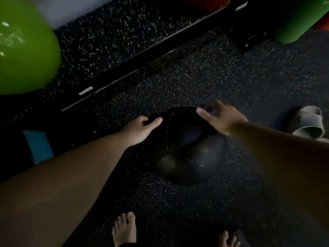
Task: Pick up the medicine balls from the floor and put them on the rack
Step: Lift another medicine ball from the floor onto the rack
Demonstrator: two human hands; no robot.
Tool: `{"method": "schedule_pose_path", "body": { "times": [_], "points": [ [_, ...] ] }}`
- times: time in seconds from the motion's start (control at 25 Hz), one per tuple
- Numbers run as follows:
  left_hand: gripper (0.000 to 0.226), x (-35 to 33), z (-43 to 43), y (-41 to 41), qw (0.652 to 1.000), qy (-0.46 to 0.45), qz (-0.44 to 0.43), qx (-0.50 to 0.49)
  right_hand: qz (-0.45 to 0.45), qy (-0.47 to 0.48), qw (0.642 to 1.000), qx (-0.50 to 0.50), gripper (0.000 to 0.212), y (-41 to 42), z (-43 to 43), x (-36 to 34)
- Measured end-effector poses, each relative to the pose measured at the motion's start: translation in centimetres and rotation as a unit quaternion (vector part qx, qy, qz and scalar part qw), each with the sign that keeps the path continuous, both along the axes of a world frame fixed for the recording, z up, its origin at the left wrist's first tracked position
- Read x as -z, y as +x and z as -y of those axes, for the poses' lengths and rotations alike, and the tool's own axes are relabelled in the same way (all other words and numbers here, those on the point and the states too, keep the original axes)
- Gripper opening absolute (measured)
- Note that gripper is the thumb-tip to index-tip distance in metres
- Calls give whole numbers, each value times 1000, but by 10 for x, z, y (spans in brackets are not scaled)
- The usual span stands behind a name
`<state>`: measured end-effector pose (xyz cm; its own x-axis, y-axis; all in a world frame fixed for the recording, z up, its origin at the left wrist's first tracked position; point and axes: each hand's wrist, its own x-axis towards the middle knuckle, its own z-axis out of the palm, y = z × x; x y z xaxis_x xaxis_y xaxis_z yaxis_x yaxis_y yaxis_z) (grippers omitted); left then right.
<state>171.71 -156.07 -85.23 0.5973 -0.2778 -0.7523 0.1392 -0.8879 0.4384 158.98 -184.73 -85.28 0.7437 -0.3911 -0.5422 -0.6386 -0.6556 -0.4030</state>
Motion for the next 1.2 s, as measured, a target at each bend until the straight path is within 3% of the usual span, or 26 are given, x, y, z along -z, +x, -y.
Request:
{"method": "schedule_pose_path", "body": {
  "times": [0.16,0.36,0.48,0.6,0.68,0.76,0.8,0.88,0.92,1.0,1.04,1.16,1.2],
  "points": [
    [125,34,-5,-20,990,-4,-100,-100,-9,66,997,28,111,-18,-2,25],
    [146,47,2,-18,987,-23,-110,-116,-10,51,999,15,126,-11,5,35],
    [142,55,2,-19,980,-51,-132,-140,-2,80,996,43,138,-12,6,42],
    [135,67,1,-26,957,-83,-186,-205,14,157,978,138,149,-16,0,55],
    [125,74,0,-34,942,-95,-214,-241,40,219,949,223,134,-18,-5,62],
    [105,68,11,-31,932,-104,-215,-271,70,260,930,249,95,-19,-9,64],
    [102,61,11,-38,931,-106,-215,-277,85,272,926,250,86,-19,-11,61],
    [110,47,10,-48,936,-119,-168,-286,112,278,919,256,87,-22,-9,43],
    [126,35,4,-57,942,-114,-146,-280,125,278,916,261,84,-23,-8,30],
    [168,-2,-5,-89,946,-81,-180,-257,146,270,915,261,78,-29,-3,-7],
    [171,-22,-4,-96,947,-66,-197,-244,152,269,914,263,78,-32,1,-28],
    [122,-94,35,-67,935,-174,-122,-283,179,253,913,264,82,-40,22,-108],
    [121,-127,47,-61,932,-198,-106,-284,191,242,916,257,91,-43,29,-142]
  ]
}}
